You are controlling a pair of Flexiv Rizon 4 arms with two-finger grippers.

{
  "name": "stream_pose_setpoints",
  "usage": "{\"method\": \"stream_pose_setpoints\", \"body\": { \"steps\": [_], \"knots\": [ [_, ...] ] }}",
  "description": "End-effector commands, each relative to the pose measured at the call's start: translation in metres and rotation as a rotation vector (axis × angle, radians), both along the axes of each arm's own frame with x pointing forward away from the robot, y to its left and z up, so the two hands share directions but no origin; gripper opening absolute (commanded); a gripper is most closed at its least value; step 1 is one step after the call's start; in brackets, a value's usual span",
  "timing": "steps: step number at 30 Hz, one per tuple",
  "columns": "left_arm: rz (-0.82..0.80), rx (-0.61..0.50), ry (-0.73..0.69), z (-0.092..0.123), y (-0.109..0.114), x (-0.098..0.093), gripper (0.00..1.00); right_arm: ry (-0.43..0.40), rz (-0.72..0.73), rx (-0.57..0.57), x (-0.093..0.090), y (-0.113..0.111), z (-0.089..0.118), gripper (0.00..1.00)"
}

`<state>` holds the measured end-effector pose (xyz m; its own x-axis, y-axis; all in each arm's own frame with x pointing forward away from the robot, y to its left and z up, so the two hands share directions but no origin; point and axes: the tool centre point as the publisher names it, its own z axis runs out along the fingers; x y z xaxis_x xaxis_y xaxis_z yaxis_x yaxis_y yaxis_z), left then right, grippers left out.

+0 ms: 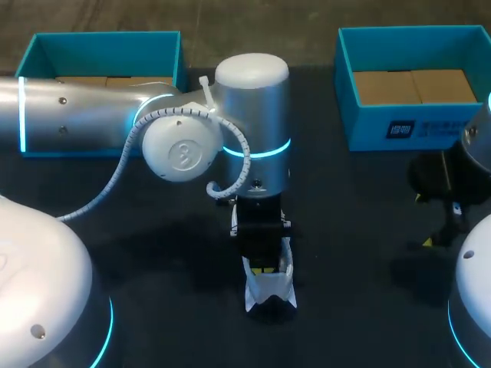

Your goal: Take the shoe out of the shoebox, open the shoe tongue, remove and reinsert the insole, then place the shoe into the shoebox

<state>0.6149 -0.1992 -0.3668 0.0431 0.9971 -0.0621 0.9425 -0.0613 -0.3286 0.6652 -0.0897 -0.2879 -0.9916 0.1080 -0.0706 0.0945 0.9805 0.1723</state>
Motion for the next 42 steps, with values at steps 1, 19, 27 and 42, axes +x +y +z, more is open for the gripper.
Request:
{"method": "stream_pose_setpoints", "body": {
  "steps": [1, 19, 27, 42],
  "knots": [
    [-0.014, 0.021, 0.031, -0.019, -0.011, -0.001, 0.00, -0.004, 0.001, 0.001, -0.002, -0.001, 0.000, 1.00],
    [0.017, 0.060, -0.085, -0.051, -0.004, -0.001, 0.00, -0.004, 0.001, 0.001, -0.002, -0.001, 0.000, 1.00],
    [0.005, 0.025, -0.126, -0.021, -0.003, -0.002, 0.00, -0.004, 0.001, 0.001, -0.002, -0.001, 0.000, 1.00],
    [-0.040, 0.051, -0.103, -0.054, -0.014, -0.013, 0.00, -0.004, 0.001, 0.001, -0.002, -0.001, 0.000, 1.00]
  ]
}}
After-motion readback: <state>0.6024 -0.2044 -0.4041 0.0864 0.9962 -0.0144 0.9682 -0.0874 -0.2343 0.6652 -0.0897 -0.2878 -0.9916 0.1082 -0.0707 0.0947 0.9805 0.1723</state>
